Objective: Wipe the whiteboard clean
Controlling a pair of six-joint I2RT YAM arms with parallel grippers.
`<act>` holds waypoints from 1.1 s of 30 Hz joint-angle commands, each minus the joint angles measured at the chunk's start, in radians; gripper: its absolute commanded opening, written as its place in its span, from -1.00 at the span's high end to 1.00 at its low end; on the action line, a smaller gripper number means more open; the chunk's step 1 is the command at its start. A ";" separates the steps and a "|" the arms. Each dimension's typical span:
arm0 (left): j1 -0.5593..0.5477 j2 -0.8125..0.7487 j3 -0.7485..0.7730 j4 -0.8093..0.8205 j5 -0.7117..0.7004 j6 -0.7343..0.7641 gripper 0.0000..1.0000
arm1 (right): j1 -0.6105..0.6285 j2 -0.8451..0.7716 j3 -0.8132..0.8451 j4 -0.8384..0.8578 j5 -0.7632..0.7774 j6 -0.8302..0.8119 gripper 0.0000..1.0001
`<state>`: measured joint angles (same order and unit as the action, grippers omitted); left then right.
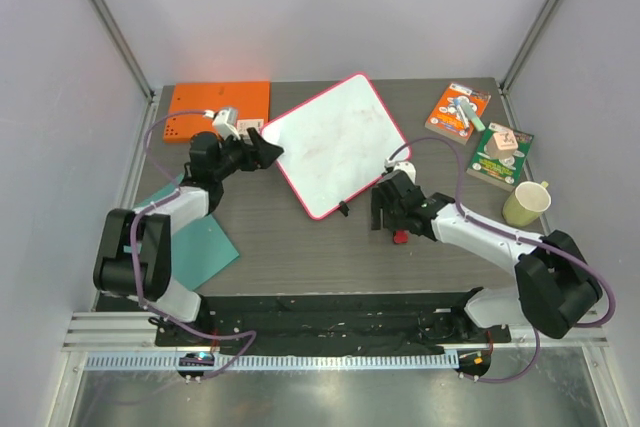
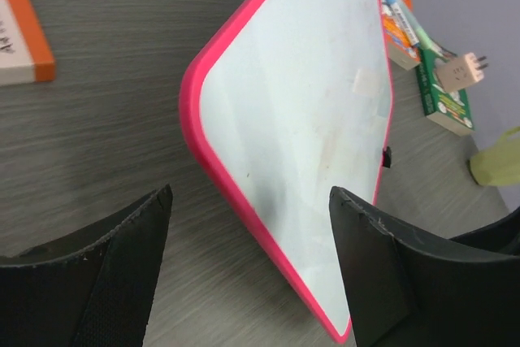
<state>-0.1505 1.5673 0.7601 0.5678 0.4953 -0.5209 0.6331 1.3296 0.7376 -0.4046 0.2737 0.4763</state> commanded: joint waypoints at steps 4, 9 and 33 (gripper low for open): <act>-0.001 -0.213 -0.051 -0.295 -0.219 0.016 -0.57 | 0.004 0.069 0.108 0.134 -0.001 -0.073 -0.01; -0.006 -0.357 -0.033 -0.506 -0.314 -0.014 -0.55 | 0.005 0.187 0.137 0.237 -0.037 -0.084 0.98; -0.020 -0.701 0.107 -1.076 -0.408 -0.030 -0.60 | 0.243 0.528 0.281 0.334 -0.002 0.041 0.98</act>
<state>-0.1646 0.8688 0.8059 -0.4652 0.1123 -0.5682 0.8501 1.8206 0.9901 0.0074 0.2451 0.4774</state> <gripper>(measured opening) 0.796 0.016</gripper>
